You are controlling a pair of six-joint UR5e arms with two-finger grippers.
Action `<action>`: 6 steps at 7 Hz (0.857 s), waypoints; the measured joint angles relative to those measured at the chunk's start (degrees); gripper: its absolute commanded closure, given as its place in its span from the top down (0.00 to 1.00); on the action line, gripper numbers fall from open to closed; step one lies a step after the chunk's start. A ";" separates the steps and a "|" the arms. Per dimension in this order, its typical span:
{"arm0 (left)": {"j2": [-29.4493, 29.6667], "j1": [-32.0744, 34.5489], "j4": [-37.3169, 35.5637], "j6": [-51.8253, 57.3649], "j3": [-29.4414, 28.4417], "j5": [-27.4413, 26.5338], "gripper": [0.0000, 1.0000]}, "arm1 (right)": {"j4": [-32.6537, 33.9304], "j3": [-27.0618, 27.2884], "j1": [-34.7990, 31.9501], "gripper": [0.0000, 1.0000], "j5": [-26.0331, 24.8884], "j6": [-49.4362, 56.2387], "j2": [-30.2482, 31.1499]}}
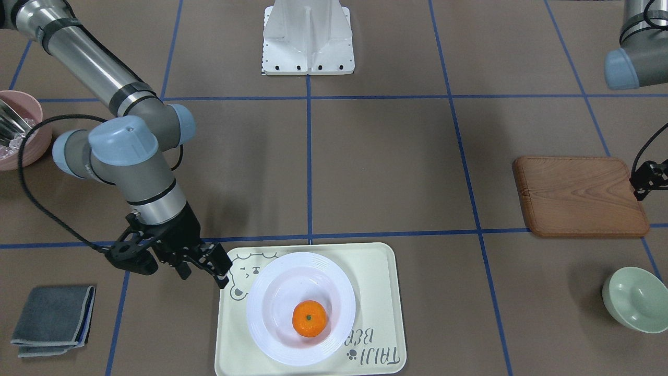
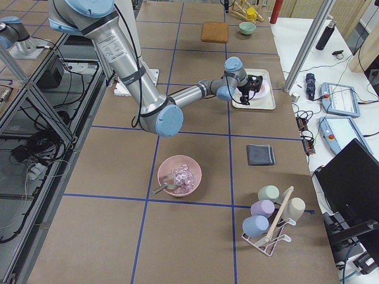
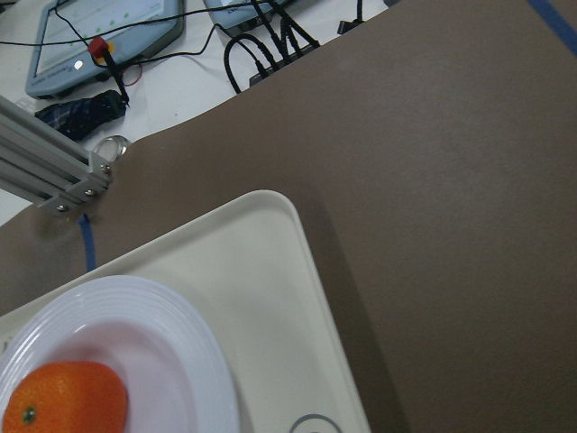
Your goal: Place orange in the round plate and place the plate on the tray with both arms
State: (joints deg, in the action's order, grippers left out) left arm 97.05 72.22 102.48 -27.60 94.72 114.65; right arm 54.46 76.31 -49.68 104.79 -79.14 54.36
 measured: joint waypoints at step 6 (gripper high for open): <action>-5.69 4.66 -0.20 7.31 2.32 11.06 0.99 | 29.98 18.21 -27.74 1.00 16.50 68.15 29.87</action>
State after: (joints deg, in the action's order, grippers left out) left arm 91.36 76.89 102.28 -20.29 97.04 125.71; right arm 84.44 94.52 -77.42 121.29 -10.99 84.23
